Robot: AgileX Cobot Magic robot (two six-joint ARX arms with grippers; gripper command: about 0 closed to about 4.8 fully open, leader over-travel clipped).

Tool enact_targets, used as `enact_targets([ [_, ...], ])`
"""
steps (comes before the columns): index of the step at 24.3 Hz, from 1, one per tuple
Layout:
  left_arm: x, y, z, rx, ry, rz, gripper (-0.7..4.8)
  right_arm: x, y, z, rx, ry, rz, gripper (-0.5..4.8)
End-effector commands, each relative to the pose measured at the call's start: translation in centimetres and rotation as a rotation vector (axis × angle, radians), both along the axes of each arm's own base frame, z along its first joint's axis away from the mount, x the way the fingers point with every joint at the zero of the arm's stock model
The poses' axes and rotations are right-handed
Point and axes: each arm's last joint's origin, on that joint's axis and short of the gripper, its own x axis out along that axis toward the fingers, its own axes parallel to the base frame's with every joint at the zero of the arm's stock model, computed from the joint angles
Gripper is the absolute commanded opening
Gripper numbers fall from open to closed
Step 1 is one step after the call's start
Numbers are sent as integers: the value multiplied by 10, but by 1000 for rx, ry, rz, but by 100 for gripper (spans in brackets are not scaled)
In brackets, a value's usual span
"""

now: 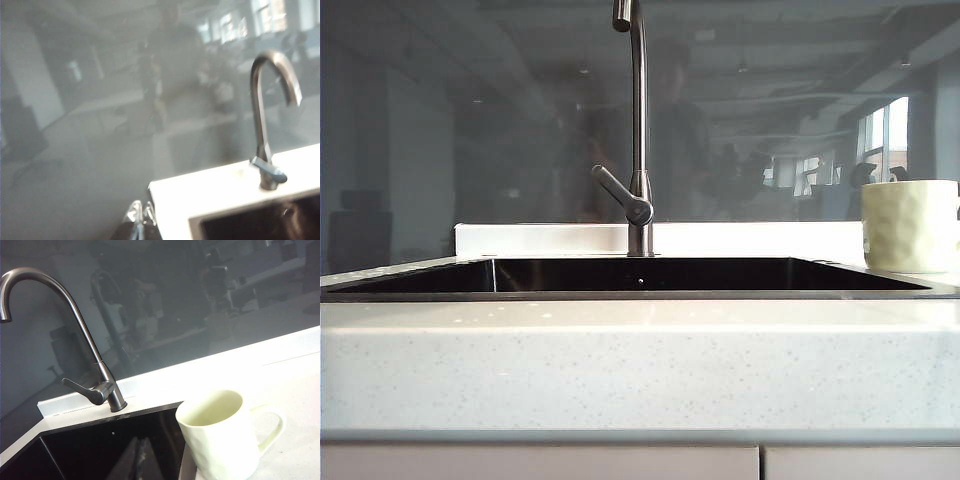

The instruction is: Pick up the mug next to the sink, go to the faucet to get some water, pour the water into the sink, and finally put the mug back to its place.

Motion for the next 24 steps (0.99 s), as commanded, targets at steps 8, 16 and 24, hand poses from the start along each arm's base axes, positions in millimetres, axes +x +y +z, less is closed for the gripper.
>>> enact_targets([
  [8, -20, 3, -84, -65, 73, 44, -4, -1, 0, 4, -2, -24, 0, -5],
  [16, -23, 4, -121, -47, 405, 56, -4, -1, 0, 3, -2, -23, 0, -5],
  [24, -23, 4, -124, -42, 433, 57, -3, -1, 0, 3, -2, -23, 0, -5],
])
